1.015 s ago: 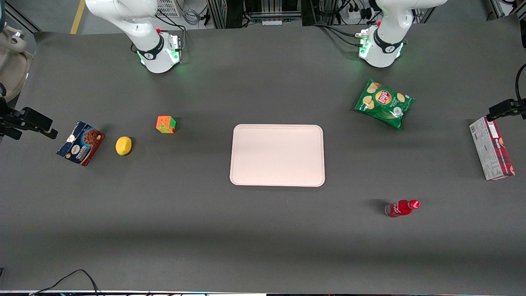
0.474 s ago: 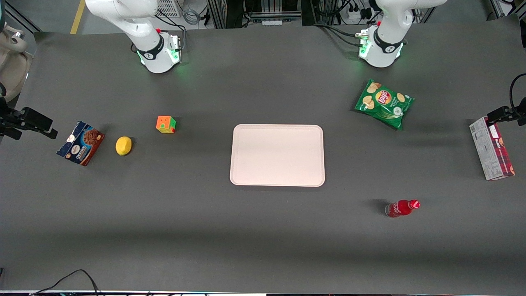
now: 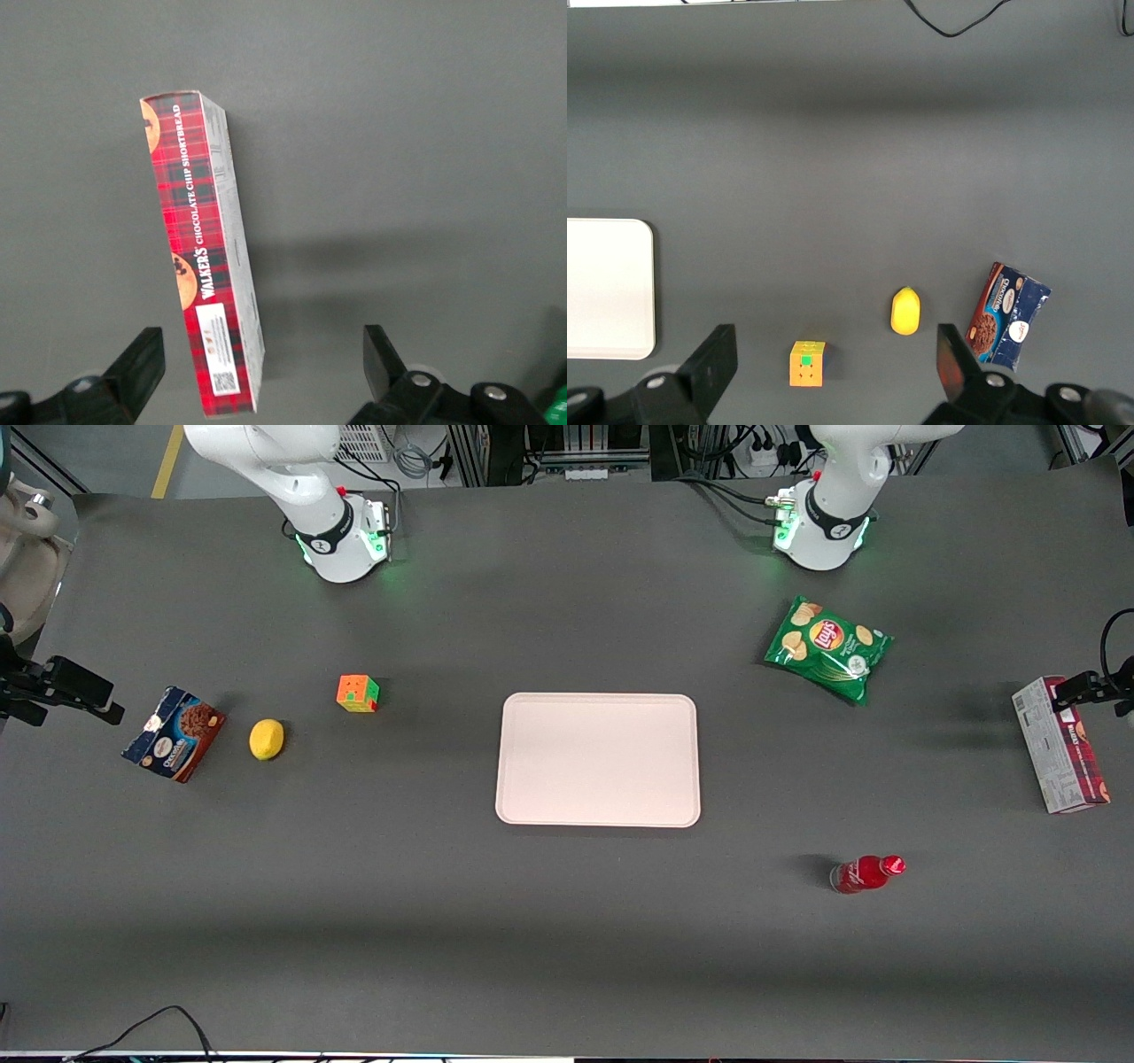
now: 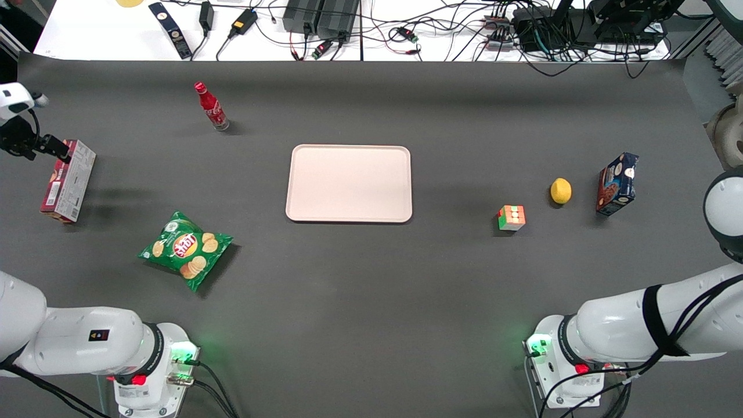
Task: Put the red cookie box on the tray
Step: 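Close the left gripper on the red shortbread box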
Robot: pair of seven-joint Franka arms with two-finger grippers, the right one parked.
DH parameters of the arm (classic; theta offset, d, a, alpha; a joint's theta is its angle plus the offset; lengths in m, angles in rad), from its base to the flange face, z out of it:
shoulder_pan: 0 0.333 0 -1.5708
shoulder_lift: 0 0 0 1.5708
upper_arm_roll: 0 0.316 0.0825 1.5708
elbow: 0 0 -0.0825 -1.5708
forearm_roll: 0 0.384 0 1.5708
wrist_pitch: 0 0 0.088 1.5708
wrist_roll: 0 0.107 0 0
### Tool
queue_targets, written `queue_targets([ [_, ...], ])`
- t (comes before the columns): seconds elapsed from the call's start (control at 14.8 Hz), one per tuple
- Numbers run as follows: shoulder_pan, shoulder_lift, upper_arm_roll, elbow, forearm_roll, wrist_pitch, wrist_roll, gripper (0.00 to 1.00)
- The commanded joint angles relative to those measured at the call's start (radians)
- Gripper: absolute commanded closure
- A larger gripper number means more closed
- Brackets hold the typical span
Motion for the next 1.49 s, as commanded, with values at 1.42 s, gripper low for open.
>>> queue_targets([
  [1.42,0.061,0.383,0.026,0.153,-0.382,0.119,0.287,0.29],
])
